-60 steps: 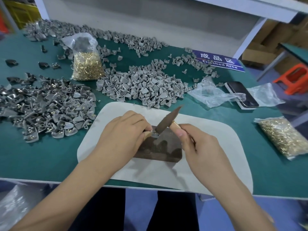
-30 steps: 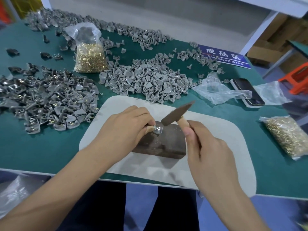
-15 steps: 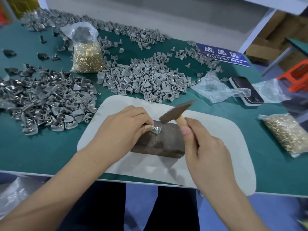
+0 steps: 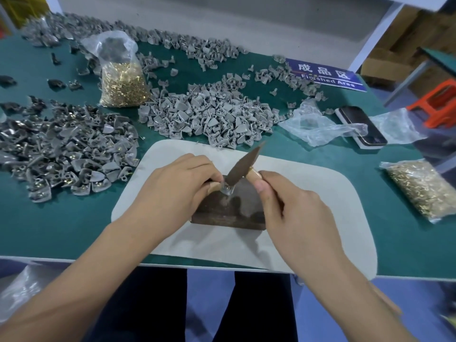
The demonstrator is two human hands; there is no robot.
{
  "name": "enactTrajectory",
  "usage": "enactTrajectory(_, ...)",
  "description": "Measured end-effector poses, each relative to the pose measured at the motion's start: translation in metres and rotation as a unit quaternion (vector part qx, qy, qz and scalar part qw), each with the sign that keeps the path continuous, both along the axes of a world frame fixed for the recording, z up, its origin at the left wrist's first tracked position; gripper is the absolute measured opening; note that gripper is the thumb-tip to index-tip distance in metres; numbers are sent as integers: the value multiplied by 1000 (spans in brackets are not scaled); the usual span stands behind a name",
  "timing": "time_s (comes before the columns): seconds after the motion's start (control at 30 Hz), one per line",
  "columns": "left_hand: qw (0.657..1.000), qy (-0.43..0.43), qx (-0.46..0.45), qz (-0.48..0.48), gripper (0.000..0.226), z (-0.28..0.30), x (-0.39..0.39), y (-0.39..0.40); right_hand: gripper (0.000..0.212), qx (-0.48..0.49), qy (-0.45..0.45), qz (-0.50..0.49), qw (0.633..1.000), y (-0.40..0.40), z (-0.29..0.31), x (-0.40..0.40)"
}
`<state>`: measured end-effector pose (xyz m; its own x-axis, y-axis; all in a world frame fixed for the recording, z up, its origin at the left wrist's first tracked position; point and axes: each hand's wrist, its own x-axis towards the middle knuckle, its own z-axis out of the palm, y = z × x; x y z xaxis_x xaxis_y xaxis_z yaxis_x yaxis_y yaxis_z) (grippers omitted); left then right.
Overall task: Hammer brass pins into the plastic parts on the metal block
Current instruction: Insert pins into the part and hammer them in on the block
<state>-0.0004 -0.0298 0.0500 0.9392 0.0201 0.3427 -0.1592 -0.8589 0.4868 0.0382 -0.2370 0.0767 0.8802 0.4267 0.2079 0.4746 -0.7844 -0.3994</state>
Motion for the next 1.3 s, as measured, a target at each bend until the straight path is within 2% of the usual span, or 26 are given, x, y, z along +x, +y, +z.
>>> enactTrajectory(0.1, 1000, 3, -4, -2, 11, -1, 1, 1, 35, 62, -38, -28, 997, -5, -1, 1)
enactTrajectory(0.23, 1000, 0, -4, -2, 9, -1, 1, 1, 41, 26, -19, 4, 999, -4, -1, -1)
enactTrajectory(0.33, 1000, 3, -9, -7, 9, 0, 1, 1, 34, 80, -42, -14, 996, -7, -3, -5)
enactTrajectory(0.43, 1000, 1, -9, -9, 10, 0, 1, 1, 33, 23, -35, 2, 999, -4, -1, -9)
enactTrajectory(0.53, 1000, 1, -16, -10, 12, 0, 1, 2, 32, 56, -49, -25, 997, -5, 1, -6)
enactTrajectory(0.63, 1000, 0, -13, -8, 12, -1, 1, 2, 32, 5, -14, -8, 1000, -4, 1, -5)
enactTrajectory(0.7, 1000, 1, -17, -9, 12, -1, 1, 1, 33, 30, -37, -23, 999, -5, 0, -5)
enactTrajectory(0.77, 1000, 3, -19, -10, 12, 0, 1, 2, 35, 56, -22, -26, 998, -6, 1, -6)
enactTrajectory(0.83, 1000, 0, -15, -11, 12, 0, 1, 2, 35, 13, -5, -3, 1000, -6, 0, -6)
enactTrajectory(0.97, 1000, -9, -14, -10, 10, -2, 1, 2, 32, 55, -51, -24, 997, -8, 2, -4)
enactTrajectory(1.07, 1000, -11, -5, -15, 9, -4, 2, 3, 33, -1, -38, -10, 999, -6, 4, -5)
enactTrajectory(1.2, 1000, -8, -3, -20, 11, -5, 3, 5, 34, 97, -53, -31, 993, -8, 4, -4)
enactTrajectory(1.3, 999, -7, 9, -37, 10, -5, 2, 9, 33, 10, -18, 5, 1000, -4, 4, -3)
